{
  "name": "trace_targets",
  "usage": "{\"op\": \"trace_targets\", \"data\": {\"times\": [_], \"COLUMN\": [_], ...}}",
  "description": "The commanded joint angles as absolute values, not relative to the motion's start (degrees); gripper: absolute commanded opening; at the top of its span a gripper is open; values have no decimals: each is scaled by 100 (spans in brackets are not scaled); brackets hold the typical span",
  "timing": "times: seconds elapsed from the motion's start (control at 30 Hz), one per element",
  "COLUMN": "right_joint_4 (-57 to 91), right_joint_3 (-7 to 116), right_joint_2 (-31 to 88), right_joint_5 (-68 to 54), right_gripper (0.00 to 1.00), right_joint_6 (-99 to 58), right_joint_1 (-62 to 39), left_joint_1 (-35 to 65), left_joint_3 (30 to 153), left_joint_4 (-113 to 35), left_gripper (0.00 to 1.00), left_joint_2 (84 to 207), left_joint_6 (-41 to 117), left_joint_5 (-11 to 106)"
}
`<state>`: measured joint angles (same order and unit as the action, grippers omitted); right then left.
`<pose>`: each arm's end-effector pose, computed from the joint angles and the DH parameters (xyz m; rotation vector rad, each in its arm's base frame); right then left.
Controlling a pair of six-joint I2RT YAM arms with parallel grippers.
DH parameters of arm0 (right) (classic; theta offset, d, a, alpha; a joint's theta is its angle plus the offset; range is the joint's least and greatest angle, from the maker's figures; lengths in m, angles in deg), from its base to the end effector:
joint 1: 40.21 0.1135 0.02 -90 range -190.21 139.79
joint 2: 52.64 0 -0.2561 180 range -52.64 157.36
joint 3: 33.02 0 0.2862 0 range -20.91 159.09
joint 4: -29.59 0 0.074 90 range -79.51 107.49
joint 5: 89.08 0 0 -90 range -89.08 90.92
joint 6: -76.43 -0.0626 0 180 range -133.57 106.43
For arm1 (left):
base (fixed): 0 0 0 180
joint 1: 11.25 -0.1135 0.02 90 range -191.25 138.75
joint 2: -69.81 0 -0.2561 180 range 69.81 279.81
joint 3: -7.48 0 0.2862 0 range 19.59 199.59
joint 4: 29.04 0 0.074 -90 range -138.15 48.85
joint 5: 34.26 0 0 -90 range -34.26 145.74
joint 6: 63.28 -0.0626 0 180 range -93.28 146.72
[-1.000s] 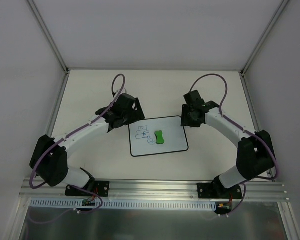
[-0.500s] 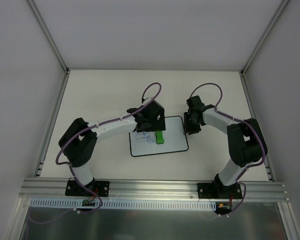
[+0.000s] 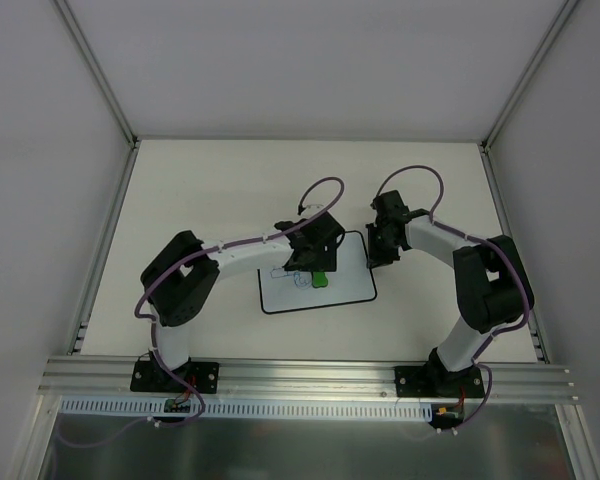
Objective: Erase the whiteboard
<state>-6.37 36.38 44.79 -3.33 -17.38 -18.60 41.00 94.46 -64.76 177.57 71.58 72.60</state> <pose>0.3382 0.1389 0.1103 -0.4414 2.6691 0.2354 0.2835 -0.3365 0.1442 0.0503 2.5240 -0.3216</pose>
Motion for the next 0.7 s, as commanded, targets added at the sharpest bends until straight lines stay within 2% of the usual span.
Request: {"op": "trace_targets", "data": {"times": [0.0, 0.23, 0.37, 0.67], "right_joint_4": [-457, -387, -378, -361], "right_joint_3": [3595, 3569, 3542, 3507], "right_joint_2": [4633, 4641, 4633, 4615], "right_joint_5": [-286, -286, -295, -225], "right_gripper": [15, 10, 8, 7], "right_joint_6": [-1700, -1761, -1752, -1761], "right_joint_1": [-1867, -1858, -1858, -1806], "left_joint_1": [4289, 4395, 4395, 4395], "left_joint_3": [9623, 9658, 9789, 9992], "left_joint_4": [-6742, -6874, -6936, -7041], "left_gripper": [77, 66, 55, 48], "left_joint_2": [17765, 17905, 18028, 18213], "left_joint_6": [7163, 7339, 7366, 7471], "left_joint_5": [7454, 7516, 7586, 7753]}}
